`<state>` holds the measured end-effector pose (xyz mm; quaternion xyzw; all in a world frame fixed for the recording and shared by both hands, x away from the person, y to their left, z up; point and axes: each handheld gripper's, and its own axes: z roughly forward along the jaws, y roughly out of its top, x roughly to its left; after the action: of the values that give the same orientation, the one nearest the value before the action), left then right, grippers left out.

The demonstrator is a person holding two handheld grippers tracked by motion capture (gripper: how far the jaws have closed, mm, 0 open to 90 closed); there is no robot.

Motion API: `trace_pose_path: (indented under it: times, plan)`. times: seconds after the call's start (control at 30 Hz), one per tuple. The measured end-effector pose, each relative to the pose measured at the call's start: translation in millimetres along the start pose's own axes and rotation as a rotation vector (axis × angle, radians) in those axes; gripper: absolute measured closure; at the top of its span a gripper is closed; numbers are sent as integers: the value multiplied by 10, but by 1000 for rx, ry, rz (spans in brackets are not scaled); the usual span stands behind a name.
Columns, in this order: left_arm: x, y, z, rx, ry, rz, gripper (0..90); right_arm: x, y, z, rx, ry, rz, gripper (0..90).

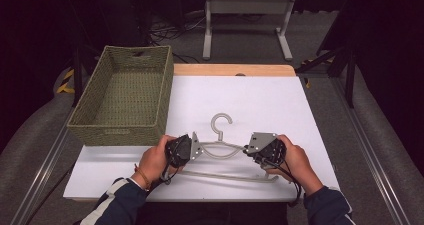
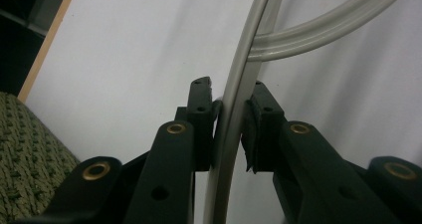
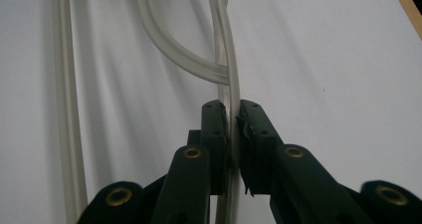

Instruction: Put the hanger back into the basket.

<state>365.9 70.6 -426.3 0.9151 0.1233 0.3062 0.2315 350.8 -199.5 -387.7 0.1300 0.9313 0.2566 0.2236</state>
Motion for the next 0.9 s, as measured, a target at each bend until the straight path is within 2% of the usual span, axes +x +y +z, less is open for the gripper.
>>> trace_pose_path:
  times: [0.23, 0.37, 0.47, 0.53, 0.6, 0.63, 0.7, 0.77, 0.8, 0.9]
  plan:
    - [-11, 19, -20, 13, 14, 25, 782, -3, -1, 0, -5, -10, 2, 818]
    - [2, 20, -46, 8, 16, 22, 787, -28, -3, -22, -35, -21, 27, 801]
    - [10, 12, -63, 0, 22, 20, 792, -49, -9, -57, -75, -22, 67, 789]
    - [20, 6, -63, 8, 21, 24, 799, -58, -13, -76, -99, -40, 72, 741]
    - [29, -4, -72, 4, 21, 11, 803, -66, -15, -94, -108, -55, 82, 693]
    - [36, -8, -78, 2, 16, 13, 808, -76, -21, -123, -129, -77, 97, 688]
    - [44, -18, -87, -3, 19, 5, 809, -85, -25, -136, -137, -81, 100, 672]
    - [79, -39, -102, -12, 12, -9, 813, -118, -45, -172, -166, -95, 131, 612]
    - [103, -63, -117, -16, 17, -28, 813, -137, -67, -206, -192, -119, 157, 552]
    - [122, -94, -132, -25, 24, -52, 812, -162, -94, -240, -220, -136, 180, 520]
